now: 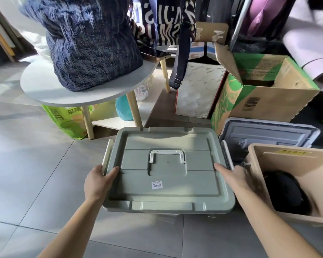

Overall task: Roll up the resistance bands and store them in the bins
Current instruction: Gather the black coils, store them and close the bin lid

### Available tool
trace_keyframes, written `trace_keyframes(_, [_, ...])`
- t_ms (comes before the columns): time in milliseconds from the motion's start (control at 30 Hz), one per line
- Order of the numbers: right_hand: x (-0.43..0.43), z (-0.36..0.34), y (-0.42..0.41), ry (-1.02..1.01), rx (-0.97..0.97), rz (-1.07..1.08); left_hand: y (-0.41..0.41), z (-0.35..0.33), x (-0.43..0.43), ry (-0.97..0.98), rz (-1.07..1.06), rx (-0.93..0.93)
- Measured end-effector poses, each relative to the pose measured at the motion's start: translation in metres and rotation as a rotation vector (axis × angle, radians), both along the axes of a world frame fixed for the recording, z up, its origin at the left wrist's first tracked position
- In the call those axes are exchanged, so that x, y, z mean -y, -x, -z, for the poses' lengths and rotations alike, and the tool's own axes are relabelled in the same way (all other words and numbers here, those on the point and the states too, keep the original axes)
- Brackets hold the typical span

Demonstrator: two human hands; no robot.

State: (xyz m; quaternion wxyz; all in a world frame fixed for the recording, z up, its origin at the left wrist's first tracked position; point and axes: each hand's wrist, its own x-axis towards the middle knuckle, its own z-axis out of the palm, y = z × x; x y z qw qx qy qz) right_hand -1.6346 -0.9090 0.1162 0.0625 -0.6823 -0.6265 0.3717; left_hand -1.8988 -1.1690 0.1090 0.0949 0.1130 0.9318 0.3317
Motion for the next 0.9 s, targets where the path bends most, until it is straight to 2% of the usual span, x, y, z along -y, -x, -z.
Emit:
trace_keyframes(133, [0.008, 0.002, 0.001, -0.157, 0.011, -0.072, 0.001, 0.003, 0.002, 0.077, 0.083, -0.121])
trace_keyframes(300, [0.012, -0.002, 0.012, -0.316, 0.211, -0.244, 0.014, 0.006, 0.003, 0.141, 0.086, -0.137])
trace_keyframes(433, [0.011, -0.009, 0.012, -0.274, 0.278, -0.329, 0.011, -0.009, -0.016, 0.245, 0.266, -0.199])
trace_keyframes(500, [0.002, -0.012, 0.005, -0.168, 0.241, -0.416, -0.006, -0.019, -0.042, 0.282, 0.451, -0.257])
trace_keyframes(567, [-0.011, -0.018, -0.006, -0.057, 0.186, -0.464, -0.032, -0.029, -0.083, 0.236, 0.636, -0.289])
trace_keyframes(667, [-0.038, -0.032, -0.032, -0.100, 0.131, -0.431, -0.076, -0.037, -0.158, 0.152, 0.855, -0.203])
trace_keyframes(733, [-0.063, -0.038, -0.054, -0.155, 0.113, -0.368, -0.106, -0.044, -0.208, 0.087, 0.917, -0.070])
trace_keyframes(833, [-0.122, -0.045, -0.095, -0.228, 0.063, -0.269, -0.147, -0.061, -0.271, -0.075, 0.851, 0.173])
trace_keyframes(900, [-0.170, -0.045, -0.127, -0.271, 0.111, -0.236, -0.159, -0.058, -0.308, -0.126, 0.752, 0.247])
